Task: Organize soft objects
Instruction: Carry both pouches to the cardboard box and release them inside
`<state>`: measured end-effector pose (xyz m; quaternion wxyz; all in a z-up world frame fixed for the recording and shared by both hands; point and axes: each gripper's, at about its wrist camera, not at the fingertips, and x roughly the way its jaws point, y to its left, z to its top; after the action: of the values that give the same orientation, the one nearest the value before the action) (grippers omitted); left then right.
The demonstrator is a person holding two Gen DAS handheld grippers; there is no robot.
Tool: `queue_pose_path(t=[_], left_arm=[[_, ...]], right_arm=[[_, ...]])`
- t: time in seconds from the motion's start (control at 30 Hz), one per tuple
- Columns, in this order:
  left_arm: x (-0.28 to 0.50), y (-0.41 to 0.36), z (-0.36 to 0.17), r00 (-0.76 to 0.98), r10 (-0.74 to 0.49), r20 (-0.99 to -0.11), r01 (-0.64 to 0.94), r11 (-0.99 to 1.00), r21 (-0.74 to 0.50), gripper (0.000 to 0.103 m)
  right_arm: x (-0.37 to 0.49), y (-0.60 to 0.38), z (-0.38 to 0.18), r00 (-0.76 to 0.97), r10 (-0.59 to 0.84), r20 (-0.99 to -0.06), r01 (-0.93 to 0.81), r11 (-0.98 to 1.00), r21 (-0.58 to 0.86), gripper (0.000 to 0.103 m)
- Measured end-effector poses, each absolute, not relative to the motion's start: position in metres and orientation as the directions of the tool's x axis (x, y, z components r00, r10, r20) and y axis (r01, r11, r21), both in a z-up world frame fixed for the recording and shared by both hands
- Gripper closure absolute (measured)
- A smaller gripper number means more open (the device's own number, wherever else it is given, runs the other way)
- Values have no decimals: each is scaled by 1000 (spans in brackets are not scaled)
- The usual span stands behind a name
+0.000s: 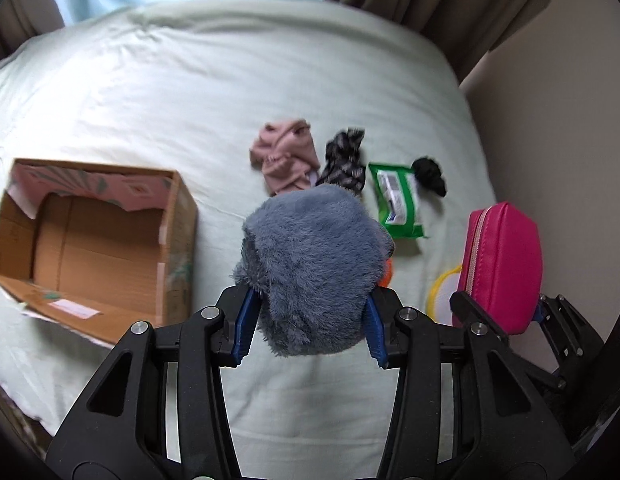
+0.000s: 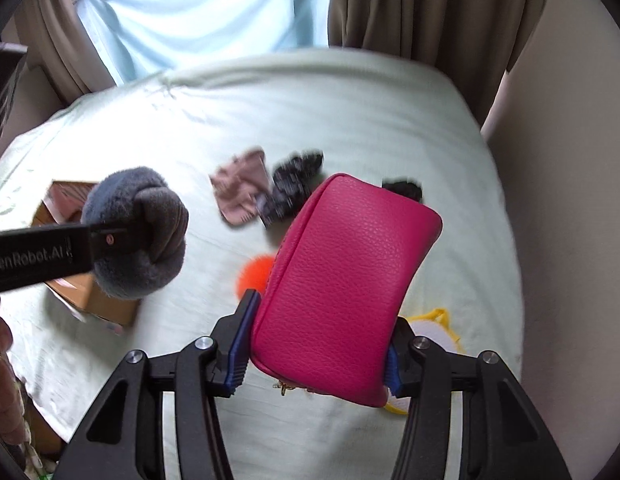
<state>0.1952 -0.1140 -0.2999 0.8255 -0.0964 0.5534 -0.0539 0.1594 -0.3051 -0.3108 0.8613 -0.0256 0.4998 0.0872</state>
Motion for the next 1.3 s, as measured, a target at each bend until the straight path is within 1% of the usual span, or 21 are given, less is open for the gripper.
queue_pose_path(t=[0.17, 0.37, 0.5, 0.6, 0.77, 0.93, 1.07, 1.3], left_arm=[[178, -77, -254, 441, -207, -873, -25, 970, -242, 62], [160, -13, -201, 499, -216, -839, -9, 967, -254, 62], [155, 33, -187, 492, -220, -842, 10, 969, -247, 62], [156, 69, -187, 478, -209, -853, 15, 973, -231, 62], [162, 128, -201, 425, -200, -883, 8, 976, -217, 62], [177, 173, -228, 366, -189, -911, 30, 981, -191, 62], [189, 193, -254, 316, -174, -933, 52, 985, -166, 62], [209, 210, -311, 219, -166, -962, 63, 986, -155, 62]], right_arm=[[151, -280, -258, 534, 136, -835, -182, 982, 43, 55], [137, -236, -195, 577, 150, -803, -178, 982, 55, 55], [134, -197, -170, 575, 161, -802, -166, 983, 79, 55], [133, -170, -161, 569, 175, -804, -145, 983, 111, 55], [145, -114, -170, 524, 210, -826, -142, 977, 158, 55], [159, -57, -199, 454, 251, -855, -126, 968, 217, 55], [176, -24, -237, 378, 283, -882, -84, 959, 271, 55], [204, 2, -296, 244, 325, -914, 6, 942, 336, 55]])
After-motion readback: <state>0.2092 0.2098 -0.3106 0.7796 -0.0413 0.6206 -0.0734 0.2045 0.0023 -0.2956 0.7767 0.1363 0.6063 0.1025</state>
